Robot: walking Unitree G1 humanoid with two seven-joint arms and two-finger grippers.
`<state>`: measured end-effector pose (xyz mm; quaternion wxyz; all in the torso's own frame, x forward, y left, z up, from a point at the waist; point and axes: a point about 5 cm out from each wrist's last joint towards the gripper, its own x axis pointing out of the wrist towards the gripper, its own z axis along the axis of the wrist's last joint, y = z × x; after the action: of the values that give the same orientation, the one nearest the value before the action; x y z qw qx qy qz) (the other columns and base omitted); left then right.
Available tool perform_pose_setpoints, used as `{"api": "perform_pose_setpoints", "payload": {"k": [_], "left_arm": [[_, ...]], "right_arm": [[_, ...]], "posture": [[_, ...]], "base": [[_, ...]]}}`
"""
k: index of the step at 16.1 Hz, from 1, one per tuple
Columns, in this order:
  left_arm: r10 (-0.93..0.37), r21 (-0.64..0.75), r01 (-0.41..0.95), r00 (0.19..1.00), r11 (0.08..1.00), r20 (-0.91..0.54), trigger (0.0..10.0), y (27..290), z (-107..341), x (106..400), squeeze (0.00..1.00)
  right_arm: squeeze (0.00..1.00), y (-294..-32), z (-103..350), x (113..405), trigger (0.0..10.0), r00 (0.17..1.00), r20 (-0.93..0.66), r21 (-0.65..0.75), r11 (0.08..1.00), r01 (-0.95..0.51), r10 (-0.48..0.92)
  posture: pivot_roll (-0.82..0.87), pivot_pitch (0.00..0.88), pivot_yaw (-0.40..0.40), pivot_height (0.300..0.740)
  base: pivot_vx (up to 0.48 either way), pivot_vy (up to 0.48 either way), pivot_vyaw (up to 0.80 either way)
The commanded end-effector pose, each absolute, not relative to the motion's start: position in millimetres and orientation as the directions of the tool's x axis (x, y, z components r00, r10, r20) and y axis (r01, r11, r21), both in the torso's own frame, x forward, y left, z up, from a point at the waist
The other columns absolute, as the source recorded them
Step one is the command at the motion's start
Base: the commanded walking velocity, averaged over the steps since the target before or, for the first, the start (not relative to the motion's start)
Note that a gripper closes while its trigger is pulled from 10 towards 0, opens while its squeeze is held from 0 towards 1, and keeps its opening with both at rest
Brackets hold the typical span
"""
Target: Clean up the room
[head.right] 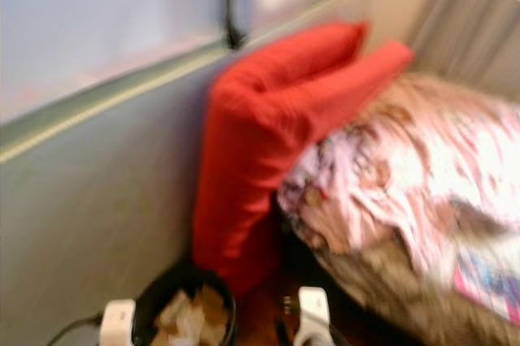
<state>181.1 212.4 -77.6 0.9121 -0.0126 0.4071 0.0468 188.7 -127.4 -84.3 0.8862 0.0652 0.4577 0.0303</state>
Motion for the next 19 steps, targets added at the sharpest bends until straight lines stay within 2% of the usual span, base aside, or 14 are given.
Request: {"api": "perform_pose_setpoints", "payload": {"k": [1,3,7,19], "left_arm": [[0.063,-0.002,-0.097,0.662,0.995,-0.747,10.0,207.4,-78.7,181.2,0.00],[0.064,-0.001,-0.097,0.660,0.995,-0.749,10.0,207.8,-78.9,180.7,0.00],[0.061,0.006,-0.085,0.661,0.996,-0.748,10.0,206.5,-78.6,181.8,0.00],[0.061,0.011,-0.080,0.667,0.997,-0.743,10.0,207.3,-77.7,183.1,0.00]], "right_arm": [[0.00,-136.0,-84.9,188.0,10.0,0.579,-0.812,0.109,0.994,0.021,0.076],[0.00,-136.9,-85.8,186.1,10.0,0.578,-0.813,0.106,0.994,0.020,0.075],[0.00,-139.4,-86.6,183.3,10.0,0.586,-0.805,0.114,0.993,0.005,0.089],[0.00,-143.2,-85.7,184.6,10.0,0.606,-0.795,0.097,0.992,0.077,0.031]], "posture": [[0.08,0.000,-0.073,0.740],[0.08,0.003,-0.072,0.740],[0.08,0.002,-0.071,0.740],[0.08,0.005,-0.063,0.740]], "base": [[0.000,0.000,-0.67],[0.000,0.000,-0.67],[0.000,0.000,0.00],[0.000,-0.339,0.00]]}}
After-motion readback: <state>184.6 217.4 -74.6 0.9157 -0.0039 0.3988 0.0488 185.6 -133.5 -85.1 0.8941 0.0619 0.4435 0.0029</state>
